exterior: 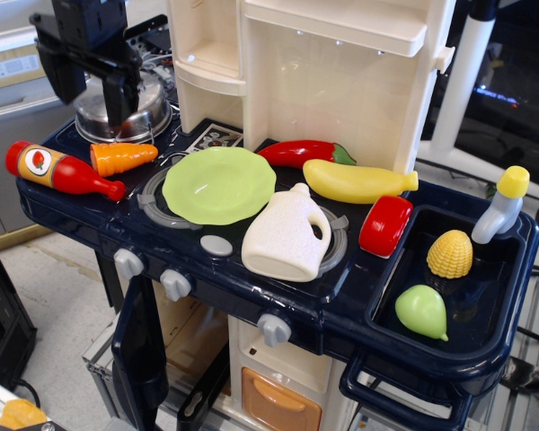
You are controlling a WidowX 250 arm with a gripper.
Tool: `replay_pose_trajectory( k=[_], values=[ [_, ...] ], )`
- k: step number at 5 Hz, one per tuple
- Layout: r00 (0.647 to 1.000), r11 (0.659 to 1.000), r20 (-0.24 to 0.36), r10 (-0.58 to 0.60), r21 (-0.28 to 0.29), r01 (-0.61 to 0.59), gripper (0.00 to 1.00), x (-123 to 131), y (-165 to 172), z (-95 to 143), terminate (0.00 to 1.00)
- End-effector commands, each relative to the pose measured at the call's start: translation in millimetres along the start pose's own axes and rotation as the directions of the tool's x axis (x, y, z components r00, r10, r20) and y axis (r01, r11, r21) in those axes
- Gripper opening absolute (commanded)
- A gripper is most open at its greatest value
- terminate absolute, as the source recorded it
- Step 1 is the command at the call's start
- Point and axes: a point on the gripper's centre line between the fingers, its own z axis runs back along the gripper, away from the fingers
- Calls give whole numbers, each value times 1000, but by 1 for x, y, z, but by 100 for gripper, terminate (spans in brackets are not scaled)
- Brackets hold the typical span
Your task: Put pear on plate
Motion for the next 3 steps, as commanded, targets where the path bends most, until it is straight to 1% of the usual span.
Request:
replay_pose_trajectory(
  k=[1, 2, 3],
  values=[
    [995, 996, 41, 87, 1, -87, 100, -4, -75, 65, 0],
    [978, 978, 13, 207, 0, -207, 100, -13, -122, 89, 0],
    [897, 897, -7, 442, 13, -442, 100, -22, -172, 88, 0]
  ],
)
